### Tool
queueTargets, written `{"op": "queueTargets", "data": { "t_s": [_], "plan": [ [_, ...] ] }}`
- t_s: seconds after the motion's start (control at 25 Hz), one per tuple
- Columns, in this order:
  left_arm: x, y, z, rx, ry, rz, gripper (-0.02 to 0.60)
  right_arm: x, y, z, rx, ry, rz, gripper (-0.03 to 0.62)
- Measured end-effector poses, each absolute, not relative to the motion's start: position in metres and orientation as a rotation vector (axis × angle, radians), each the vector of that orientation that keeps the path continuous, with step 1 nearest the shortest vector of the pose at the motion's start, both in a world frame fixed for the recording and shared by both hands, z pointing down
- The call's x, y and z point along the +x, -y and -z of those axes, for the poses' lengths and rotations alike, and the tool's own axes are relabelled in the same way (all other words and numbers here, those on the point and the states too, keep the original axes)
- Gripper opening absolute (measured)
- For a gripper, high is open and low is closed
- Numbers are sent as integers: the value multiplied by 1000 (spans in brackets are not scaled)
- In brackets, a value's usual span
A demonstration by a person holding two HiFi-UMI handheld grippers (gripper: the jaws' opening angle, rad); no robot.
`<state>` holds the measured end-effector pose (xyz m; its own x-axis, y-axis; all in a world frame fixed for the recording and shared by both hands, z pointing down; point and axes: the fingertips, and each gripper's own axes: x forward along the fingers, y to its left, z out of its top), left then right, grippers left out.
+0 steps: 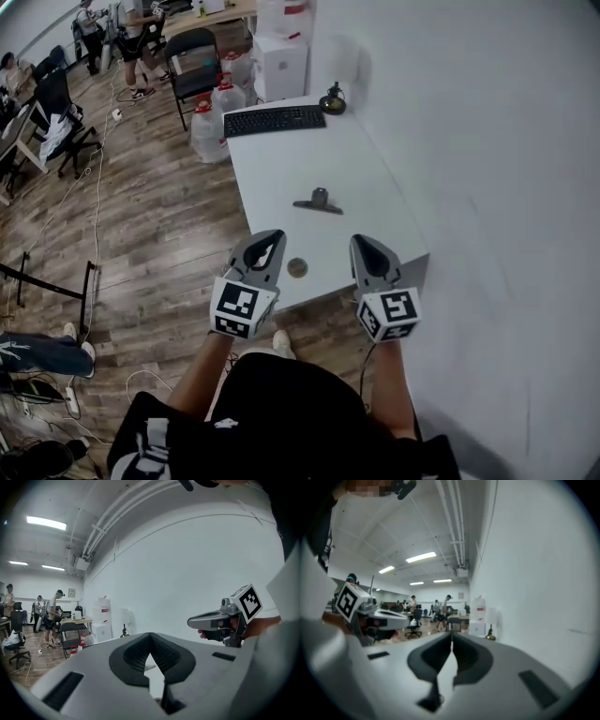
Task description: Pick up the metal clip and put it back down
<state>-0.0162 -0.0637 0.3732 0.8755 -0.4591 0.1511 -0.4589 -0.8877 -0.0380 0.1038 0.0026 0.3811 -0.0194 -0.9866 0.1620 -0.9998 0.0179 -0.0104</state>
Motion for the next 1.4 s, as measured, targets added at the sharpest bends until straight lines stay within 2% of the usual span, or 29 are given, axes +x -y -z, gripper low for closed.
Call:
{"op": "queueTargets", "data": {
  "t_s": [0.56, 1.4],
  "plan": [
    [-8, 123, -405, -3094, -776, 310, 25, 116, 56, -405, 2053, 2123, -248, 35],
    [47, 177, -457, -3074, -1032, 500, 25, 171, 146, -484, 1744, 2234, -479, 35]
  ]
}}
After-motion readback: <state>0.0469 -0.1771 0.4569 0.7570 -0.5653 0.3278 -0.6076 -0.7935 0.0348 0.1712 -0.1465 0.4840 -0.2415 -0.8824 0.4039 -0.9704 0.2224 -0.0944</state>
